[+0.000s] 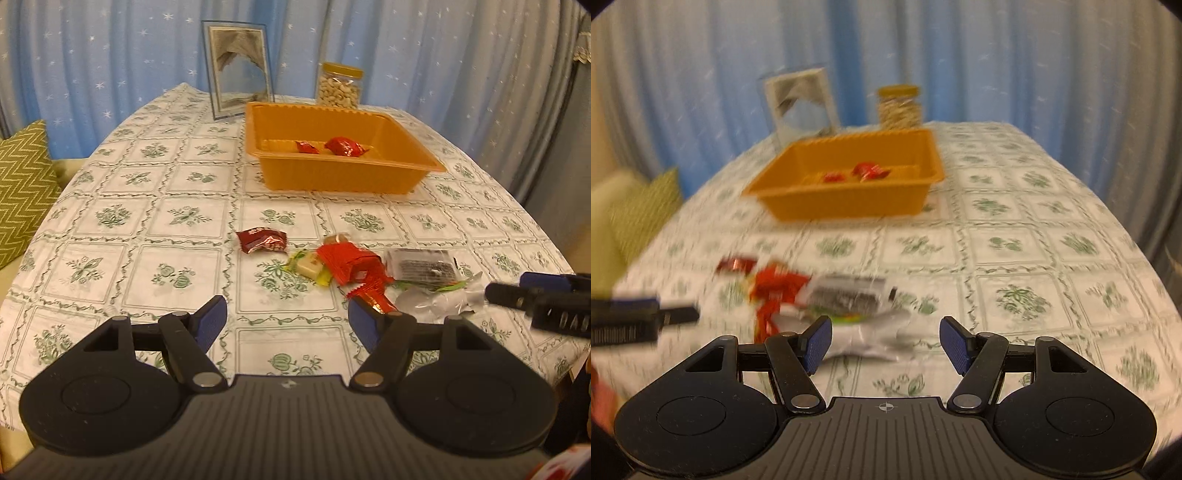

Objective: Organize snacks
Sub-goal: 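Move both open tools back toward the remaining snack pile, then grasp the white-and-green bar with the right tool while the left tool grasps a red candy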

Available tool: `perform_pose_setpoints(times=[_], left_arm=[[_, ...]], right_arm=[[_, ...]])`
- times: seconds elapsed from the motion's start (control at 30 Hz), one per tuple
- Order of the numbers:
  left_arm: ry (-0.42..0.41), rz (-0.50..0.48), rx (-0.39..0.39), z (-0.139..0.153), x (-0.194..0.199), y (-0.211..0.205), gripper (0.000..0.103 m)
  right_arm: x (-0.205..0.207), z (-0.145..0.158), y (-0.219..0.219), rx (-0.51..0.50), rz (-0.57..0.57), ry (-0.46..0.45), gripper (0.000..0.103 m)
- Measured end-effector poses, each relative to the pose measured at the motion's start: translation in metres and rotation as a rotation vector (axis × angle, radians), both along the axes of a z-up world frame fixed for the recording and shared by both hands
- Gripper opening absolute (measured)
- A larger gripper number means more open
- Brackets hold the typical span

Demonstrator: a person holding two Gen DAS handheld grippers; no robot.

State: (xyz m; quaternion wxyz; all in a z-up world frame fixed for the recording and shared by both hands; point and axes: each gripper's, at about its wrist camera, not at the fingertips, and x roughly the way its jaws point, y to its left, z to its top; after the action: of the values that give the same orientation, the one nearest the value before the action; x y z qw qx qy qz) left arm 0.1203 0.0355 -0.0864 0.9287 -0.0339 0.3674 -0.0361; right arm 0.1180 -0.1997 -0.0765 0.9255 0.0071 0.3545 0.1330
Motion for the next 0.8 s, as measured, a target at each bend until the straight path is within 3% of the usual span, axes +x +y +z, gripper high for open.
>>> perform_pose_setpoints(times=[0.17, 0.37, 0.5, 0.7, 0.8], left_arm=[[0.005, -0.005, -0.002, -0.004, 0.005, -0.001, 0.070], [0.031, 0.002, -0.013, -0.014, 0.011, 0.000, 0.070], [0.037, 0.004, -0.024, -0.017, 0.014, 0.000, 0.070], [0.049, 0.012, -0.029, -0.021, 0.015, 0.003, 0.070], [0.052, 0.017, -0.036, -0.022, 0.016, 0.004, 0.070]], right_arm=[[0.001, -0.007, 0.015, -0.173, 0.230, -0.035, 0.065], [0.000, -0.025, 0.033, -0.463, 0.525, -0.126, 0.065], [0.007, -0.039, 0.041, -0.583, 0.683, -0.147, 0.065], [0.017, -0.048, 0.051, -0.659, 0.798, -0.155, 0.064], [0.020, -0.047, 0.054, -0.655, 0.834, -0.142, 0.053]])
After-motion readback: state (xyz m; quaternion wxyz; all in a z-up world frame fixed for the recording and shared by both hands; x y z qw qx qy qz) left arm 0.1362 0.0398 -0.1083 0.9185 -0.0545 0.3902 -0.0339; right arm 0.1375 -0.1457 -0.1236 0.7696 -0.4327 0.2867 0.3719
